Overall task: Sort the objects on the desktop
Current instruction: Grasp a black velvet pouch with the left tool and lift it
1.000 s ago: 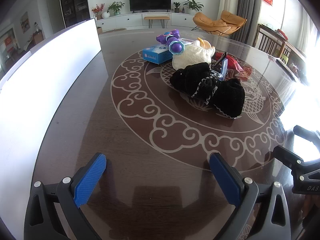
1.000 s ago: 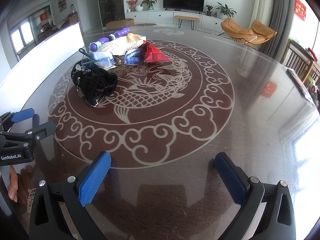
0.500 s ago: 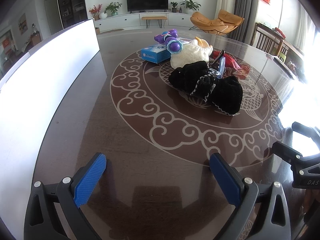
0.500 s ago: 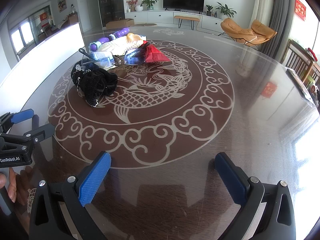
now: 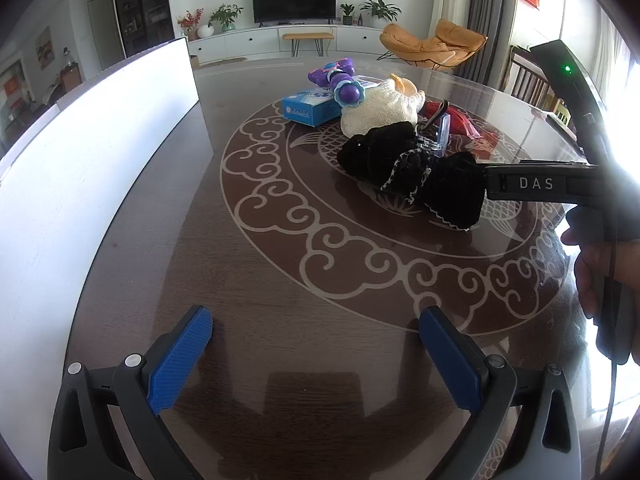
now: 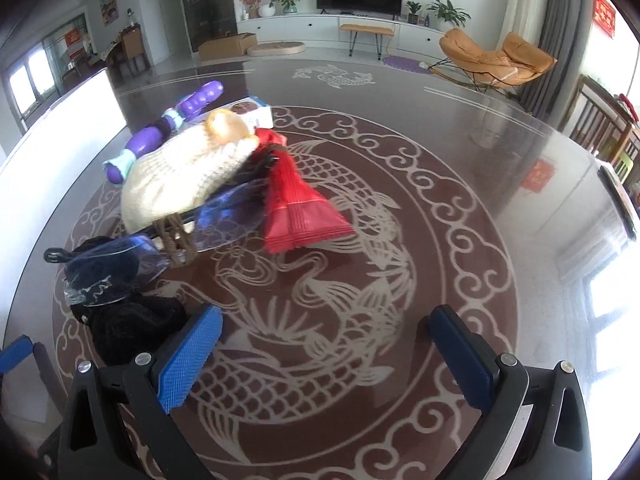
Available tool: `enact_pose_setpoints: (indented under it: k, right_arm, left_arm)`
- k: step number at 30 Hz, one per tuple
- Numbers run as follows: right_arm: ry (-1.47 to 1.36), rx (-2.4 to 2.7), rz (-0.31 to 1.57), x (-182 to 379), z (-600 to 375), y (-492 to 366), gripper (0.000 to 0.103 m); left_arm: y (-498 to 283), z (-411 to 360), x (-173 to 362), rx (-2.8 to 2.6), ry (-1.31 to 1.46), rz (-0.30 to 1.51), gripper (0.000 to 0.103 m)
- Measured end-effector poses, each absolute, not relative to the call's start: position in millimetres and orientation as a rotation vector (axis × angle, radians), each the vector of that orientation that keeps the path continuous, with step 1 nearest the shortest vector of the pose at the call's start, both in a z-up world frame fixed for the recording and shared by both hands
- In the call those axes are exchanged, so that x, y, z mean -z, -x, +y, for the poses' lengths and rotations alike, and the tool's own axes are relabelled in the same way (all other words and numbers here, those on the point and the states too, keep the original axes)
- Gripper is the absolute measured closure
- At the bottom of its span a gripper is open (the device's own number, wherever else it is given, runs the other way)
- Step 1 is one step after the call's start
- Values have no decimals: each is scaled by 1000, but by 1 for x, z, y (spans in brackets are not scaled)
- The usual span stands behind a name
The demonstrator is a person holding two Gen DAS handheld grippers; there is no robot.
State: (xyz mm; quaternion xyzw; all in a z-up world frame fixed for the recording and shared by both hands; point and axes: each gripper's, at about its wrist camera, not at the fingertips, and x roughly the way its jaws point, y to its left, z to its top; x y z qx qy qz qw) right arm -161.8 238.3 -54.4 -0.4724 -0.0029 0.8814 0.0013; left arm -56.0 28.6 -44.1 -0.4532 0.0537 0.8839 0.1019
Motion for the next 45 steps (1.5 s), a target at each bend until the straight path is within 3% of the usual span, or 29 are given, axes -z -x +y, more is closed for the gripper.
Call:
enact_pose_setpoints:
  k: [5, 9, 14, 17, 23, 35, 45]
  right_arm:
    - [1639, -3086, -47, 48, 187, 131, 0]
    - [1619, -2986, -7, 50, 210, 111, 0]
    - [1565, -2922, -175, 55, 230, 74, 0]
    - [1518, -2955, -166, 56, 234, 59, 0]
    - [1500, -2916, -130, 54, 237, 61, 0]
    - [1498, -2912, -128, 54, 237, 64, 0]
    - [1499, -2911, -128, 54, 237, 64, 0]
  left_arm:
    - [56, 29, 44, -2610, 1338, 158, 0]
    - [56, 29, 44, -2610, 1338, 158, 0]
    - [56, 29, 44, -2610, 1338, 158, 0]
    - [55, 28, 44, -2612, 1340, 162, 0]
    - [49, 28, 31, -2703, 1252, 276, 0]
    - [138, 8, 44, -2592, 1457, 123, 0]
    - [145, 15, 45, -2502, 1464, 209, 0]
